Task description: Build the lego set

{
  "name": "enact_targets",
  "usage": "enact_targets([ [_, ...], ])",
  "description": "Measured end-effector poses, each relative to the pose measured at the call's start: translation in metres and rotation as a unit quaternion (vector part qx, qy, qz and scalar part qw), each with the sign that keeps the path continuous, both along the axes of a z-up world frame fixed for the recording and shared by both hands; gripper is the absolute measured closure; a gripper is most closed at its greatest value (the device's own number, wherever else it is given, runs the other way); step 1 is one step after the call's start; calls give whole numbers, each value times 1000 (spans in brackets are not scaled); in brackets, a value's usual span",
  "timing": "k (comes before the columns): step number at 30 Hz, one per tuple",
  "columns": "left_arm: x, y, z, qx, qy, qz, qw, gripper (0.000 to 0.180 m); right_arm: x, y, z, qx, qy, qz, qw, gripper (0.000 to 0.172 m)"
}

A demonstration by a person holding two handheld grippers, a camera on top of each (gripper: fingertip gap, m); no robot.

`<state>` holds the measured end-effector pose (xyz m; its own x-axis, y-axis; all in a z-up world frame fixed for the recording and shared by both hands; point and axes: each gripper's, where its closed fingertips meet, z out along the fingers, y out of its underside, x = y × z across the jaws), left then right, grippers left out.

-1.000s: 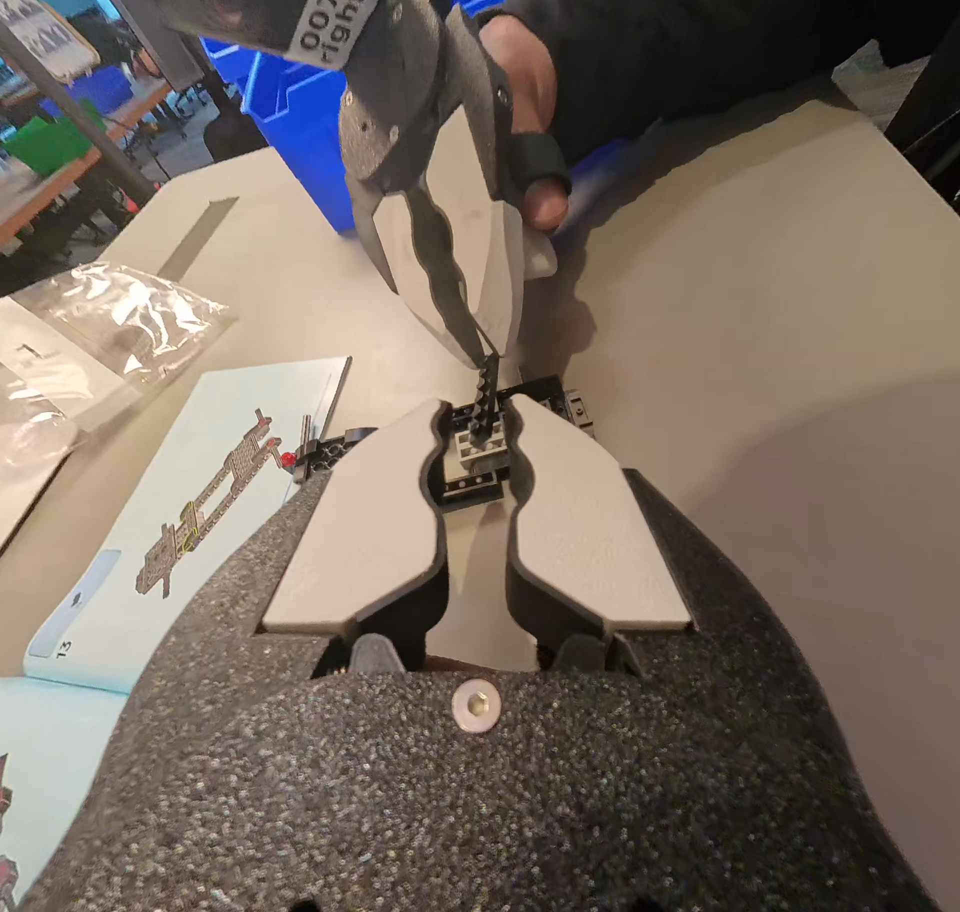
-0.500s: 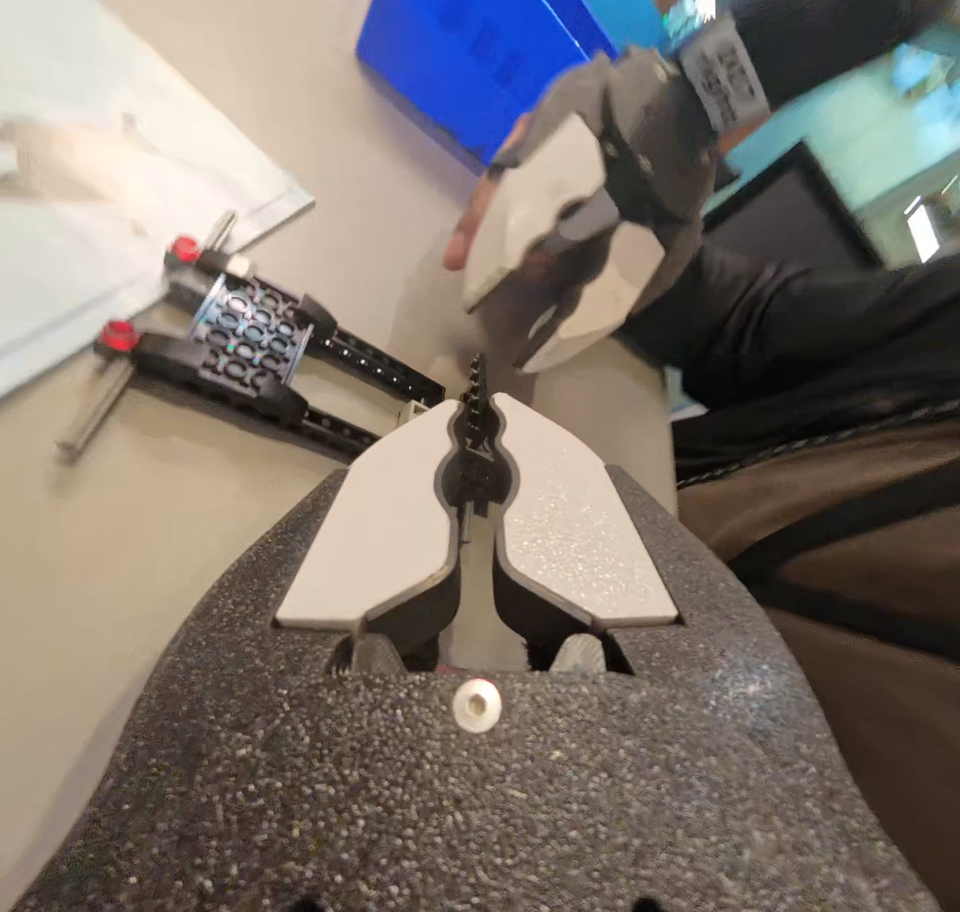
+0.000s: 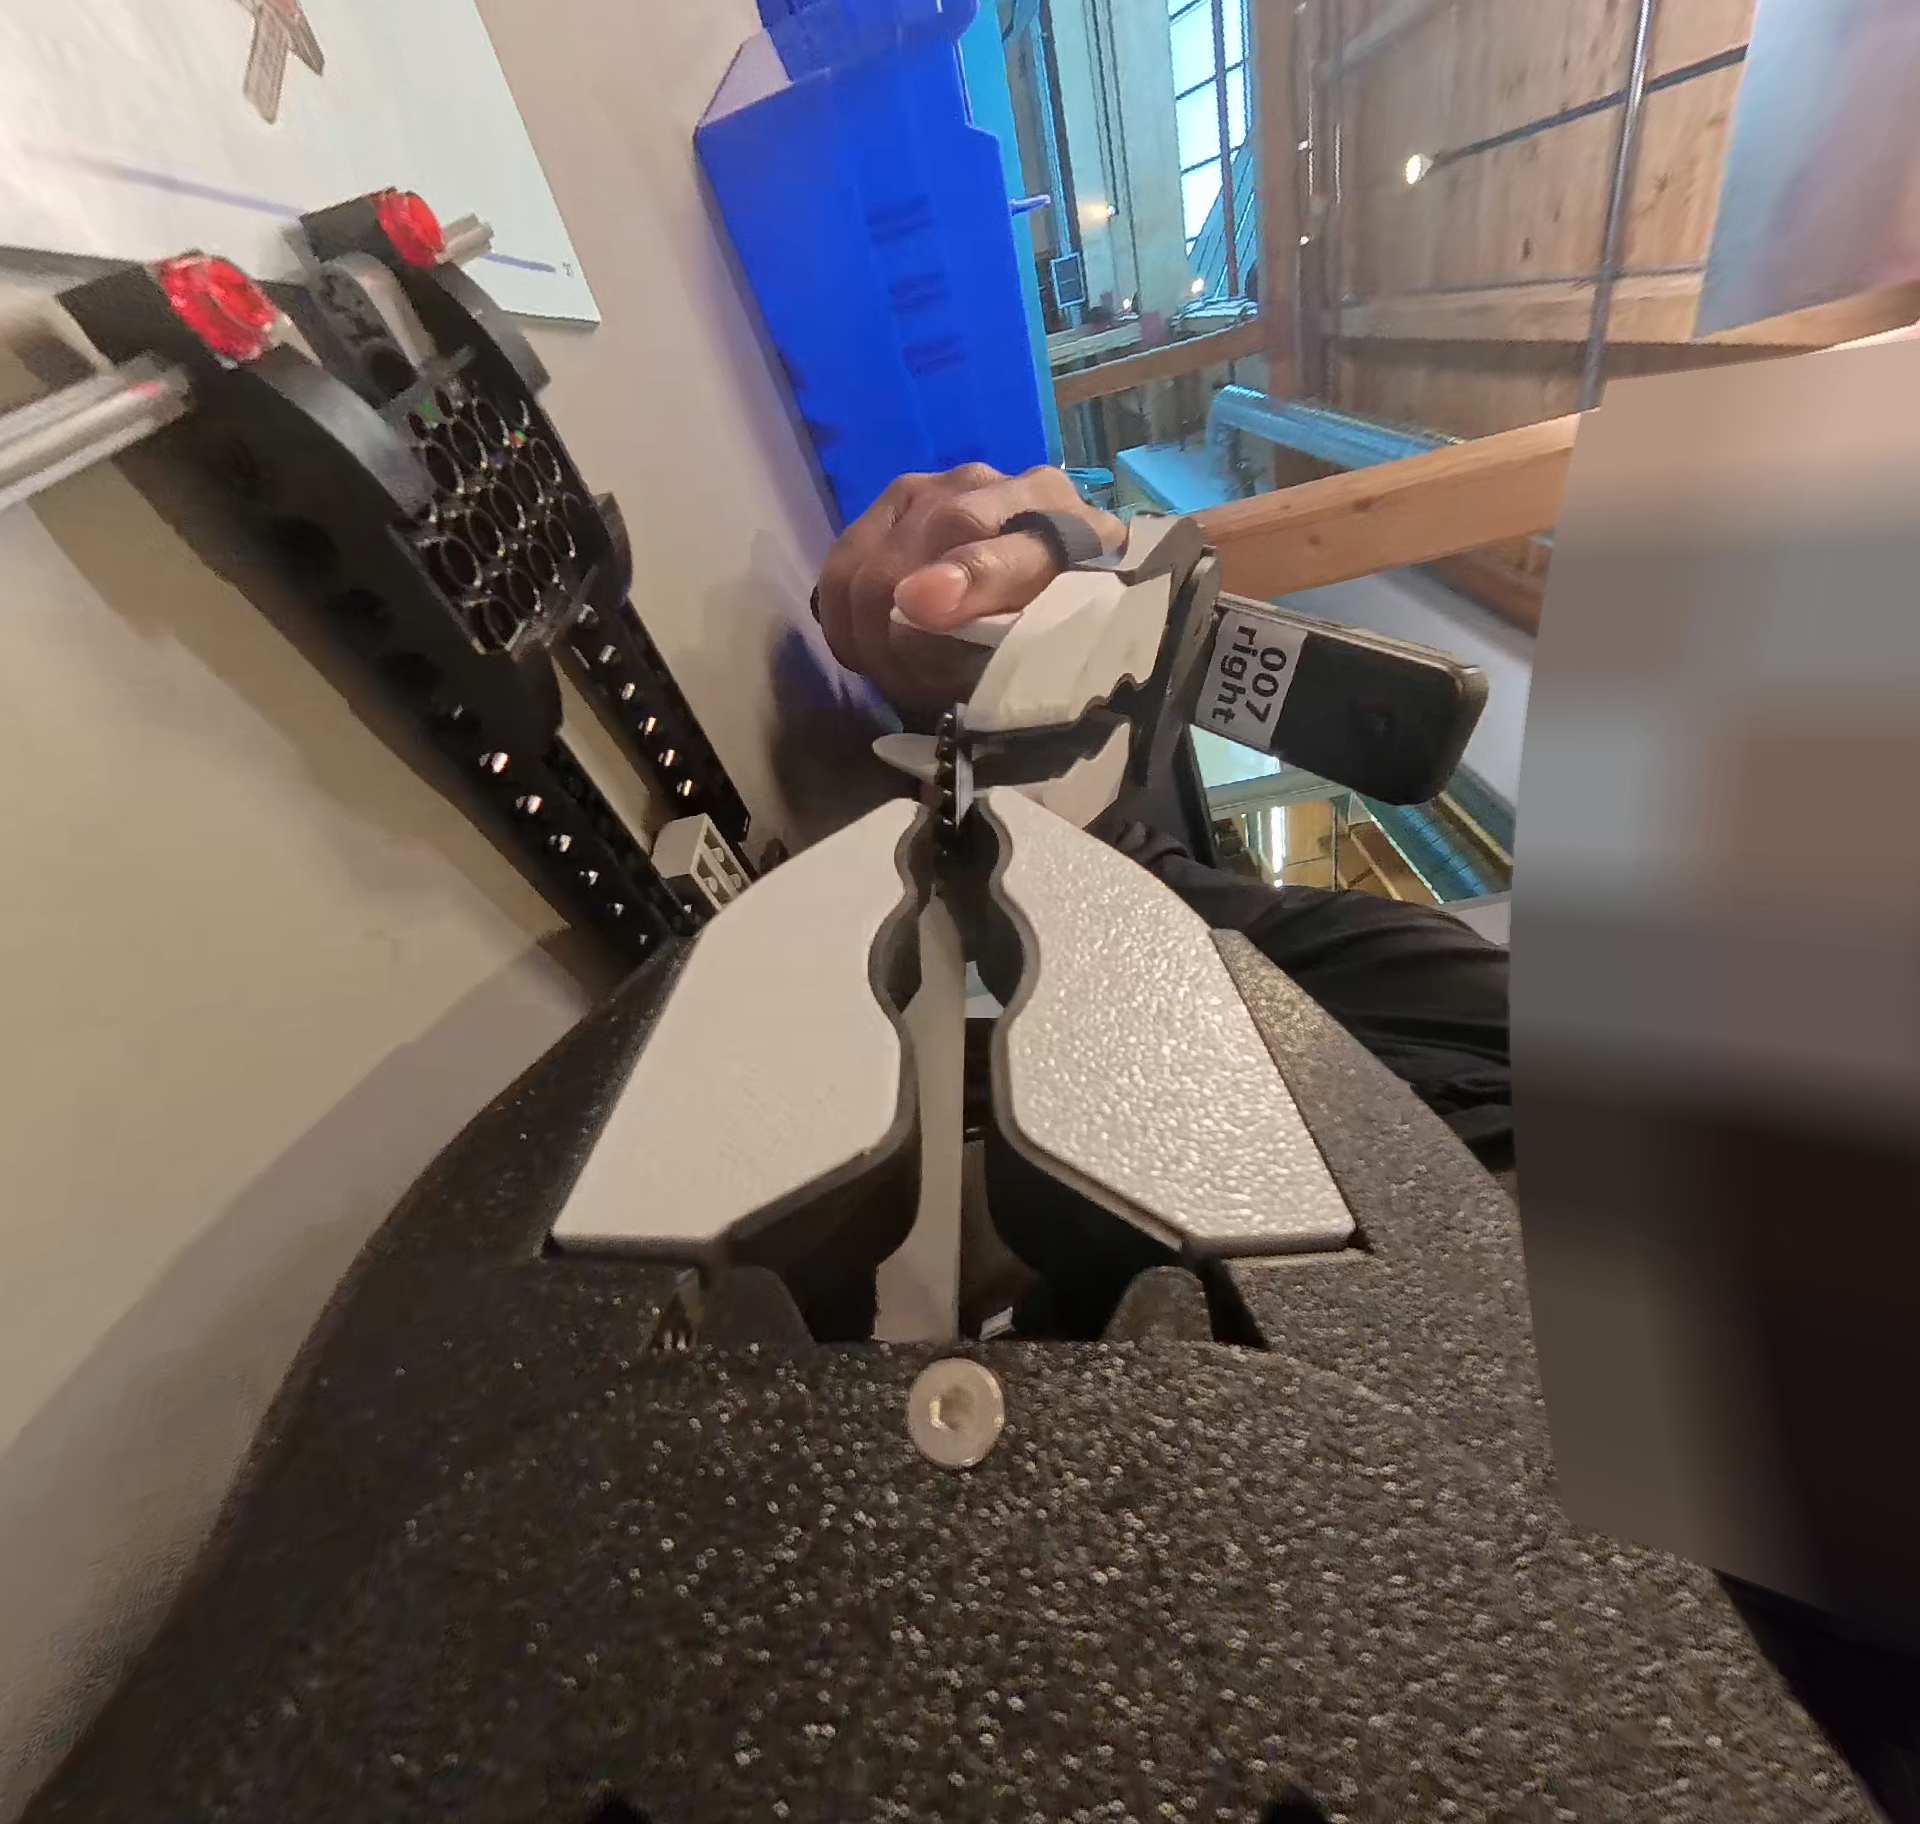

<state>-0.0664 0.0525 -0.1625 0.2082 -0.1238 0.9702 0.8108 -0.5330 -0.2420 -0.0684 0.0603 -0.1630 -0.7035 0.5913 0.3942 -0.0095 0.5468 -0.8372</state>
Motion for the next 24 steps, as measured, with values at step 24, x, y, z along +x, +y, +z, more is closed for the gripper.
enact_targets([
  [24, -1, -4, -3, -9, -22, -8, 1000, 174, 0, 0, -7, 34, 17, 12, 999, 155],
])
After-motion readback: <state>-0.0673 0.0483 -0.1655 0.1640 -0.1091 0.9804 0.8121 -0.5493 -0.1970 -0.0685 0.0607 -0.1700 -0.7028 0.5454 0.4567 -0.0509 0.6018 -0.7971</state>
